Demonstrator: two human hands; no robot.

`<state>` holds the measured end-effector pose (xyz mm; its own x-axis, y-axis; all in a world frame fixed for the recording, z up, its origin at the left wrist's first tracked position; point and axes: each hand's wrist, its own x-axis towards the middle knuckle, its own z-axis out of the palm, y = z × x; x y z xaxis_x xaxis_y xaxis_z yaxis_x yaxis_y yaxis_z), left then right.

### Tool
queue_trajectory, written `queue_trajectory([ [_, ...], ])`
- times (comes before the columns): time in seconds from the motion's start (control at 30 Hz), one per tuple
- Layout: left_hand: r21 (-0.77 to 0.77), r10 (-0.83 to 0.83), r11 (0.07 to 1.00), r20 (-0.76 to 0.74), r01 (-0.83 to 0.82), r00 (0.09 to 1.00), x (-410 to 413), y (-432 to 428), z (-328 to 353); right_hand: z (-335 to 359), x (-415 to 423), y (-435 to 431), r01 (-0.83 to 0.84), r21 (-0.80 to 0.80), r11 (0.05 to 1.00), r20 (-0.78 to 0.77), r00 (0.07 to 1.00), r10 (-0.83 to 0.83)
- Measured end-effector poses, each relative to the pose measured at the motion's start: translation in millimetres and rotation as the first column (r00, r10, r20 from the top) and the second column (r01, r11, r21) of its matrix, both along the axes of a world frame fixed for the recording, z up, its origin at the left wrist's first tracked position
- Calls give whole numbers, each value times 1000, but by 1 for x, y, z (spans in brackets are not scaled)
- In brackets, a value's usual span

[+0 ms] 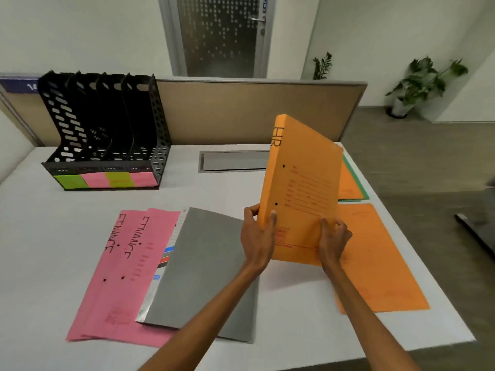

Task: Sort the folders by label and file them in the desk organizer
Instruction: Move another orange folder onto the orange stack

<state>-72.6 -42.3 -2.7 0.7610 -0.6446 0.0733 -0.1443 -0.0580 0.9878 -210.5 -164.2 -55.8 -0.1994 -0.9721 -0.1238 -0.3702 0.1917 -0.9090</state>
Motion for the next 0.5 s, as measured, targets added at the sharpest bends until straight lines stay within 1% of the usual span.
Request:
queue_trajectory([
  [0.07,29,-42,999,-31,43,999,-23,-15,-6,-1,-26,-11,43,-2,999,-7,999,-43],
  [0.13,52,-98,994,-23,99,995,-46,-28,-11,-4,-55,-21,85,-25,996,-40,995,-86],
  [0.2,68,-185,980,-13,186,983,-68,-36,-17,-5,-86,-31,126,-39,991,-105,986,-130],
  [0.27,132,-278,950,-45,281,960,-86,-42,-27,-6,-119,-40,165,-27,986,-182,969,-167],
  [0.4,319,-435,826,-167,466,885,-111,-49,-43,-14,-178,-56,203,-5,979,-302,933,-195],
  [0.43,370,-463,786,-179,495,868,-117,-51,-45,-17,-189,-58,206,1,978,-321,927,-195],
  [0.5,513,-520,685,-152,517,840,-124,-56,-49,-25,-203,-60,208,16,978,-337,922,-191],
])
